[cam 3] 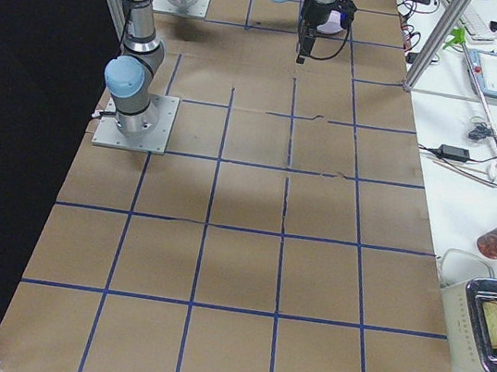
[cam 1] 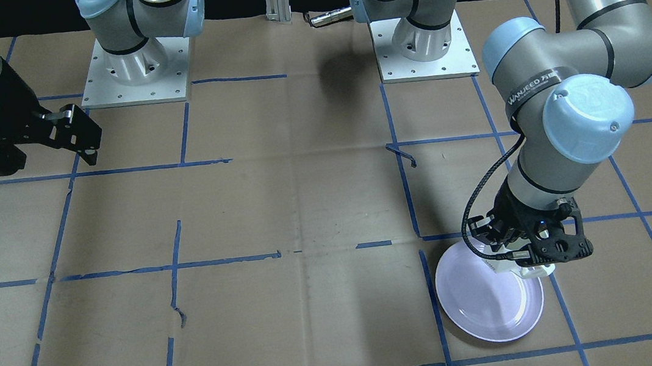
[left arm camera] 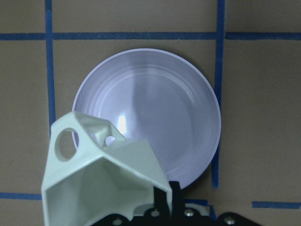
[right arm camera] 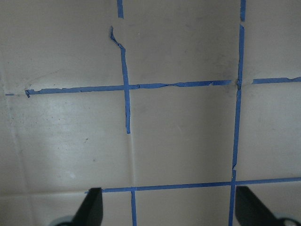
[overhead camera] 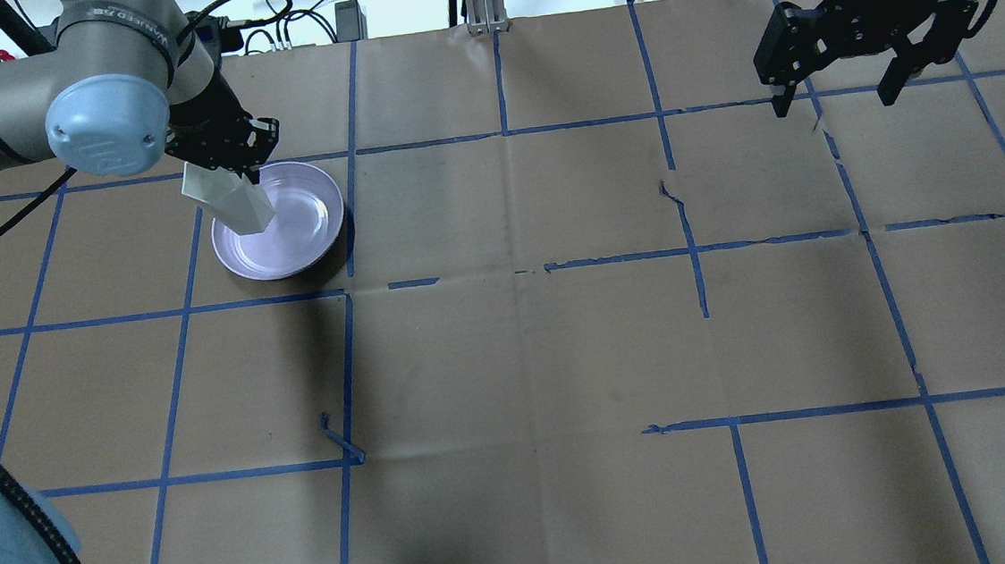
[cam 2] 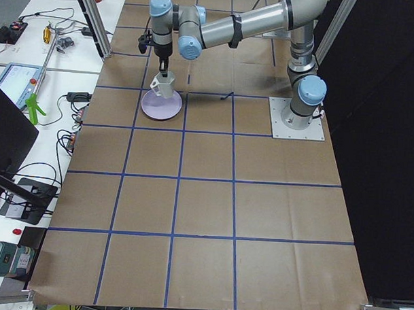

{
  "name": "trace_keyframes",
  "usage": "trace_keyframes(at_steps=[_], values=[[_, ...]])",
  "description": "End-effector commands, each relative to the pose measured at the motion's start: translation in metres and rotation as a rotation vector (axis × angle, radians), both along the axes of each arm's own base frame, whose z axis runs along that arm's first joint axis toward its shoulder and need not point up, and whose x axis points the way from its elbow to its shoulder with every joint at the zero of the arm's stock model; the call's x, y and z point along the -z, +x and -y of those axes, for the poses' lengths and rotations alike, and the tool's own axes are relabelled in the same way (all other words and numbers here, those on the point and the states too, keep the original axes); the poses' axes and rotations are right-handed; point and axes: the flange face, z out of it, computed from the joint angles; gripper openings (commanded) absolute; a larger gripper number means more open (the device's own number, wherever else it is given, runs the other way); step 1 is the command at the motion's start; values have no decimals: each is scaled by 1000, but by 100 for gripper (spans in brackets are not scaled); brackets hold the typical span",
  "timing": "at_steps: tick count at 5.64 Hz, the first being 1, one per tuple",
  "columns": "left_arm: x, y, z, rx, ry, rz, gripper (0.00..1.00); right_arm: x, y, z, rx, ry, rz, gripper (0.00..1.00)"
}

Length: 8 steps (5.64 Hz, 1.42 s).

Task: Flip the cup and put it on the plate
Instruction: 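Carry the upright mug over the lavender plate and lower it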

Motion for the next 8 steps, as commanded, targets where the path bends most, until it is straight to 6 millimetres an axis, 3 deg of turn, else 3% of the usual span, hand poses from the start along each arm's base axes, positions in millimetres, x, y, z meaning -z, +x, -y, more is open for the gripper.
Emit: trace_keyframes(at_steps=[1,2,3,4,5,6,8], values=[[52,7,13,-1,45,-9,0,0,0,0,0,0,0,100],[61,6,15,8,58,-11,0,0,0,0,0,0,0,100],[58,5,15,12,51,-7,5,0,0,0,0,0,0,100],[63,4,16,-4,56,-9,62,0,0,0,0,0,0,100],[56,3,16,-3,46,0,99,0,0,0,0,0,0,100],[24,-1,16,6,8,6,99,0,0,0,0,0,0,100],[-45,-11,-21,-16,31,-7,100,0,0,0,0,0,0,100]])
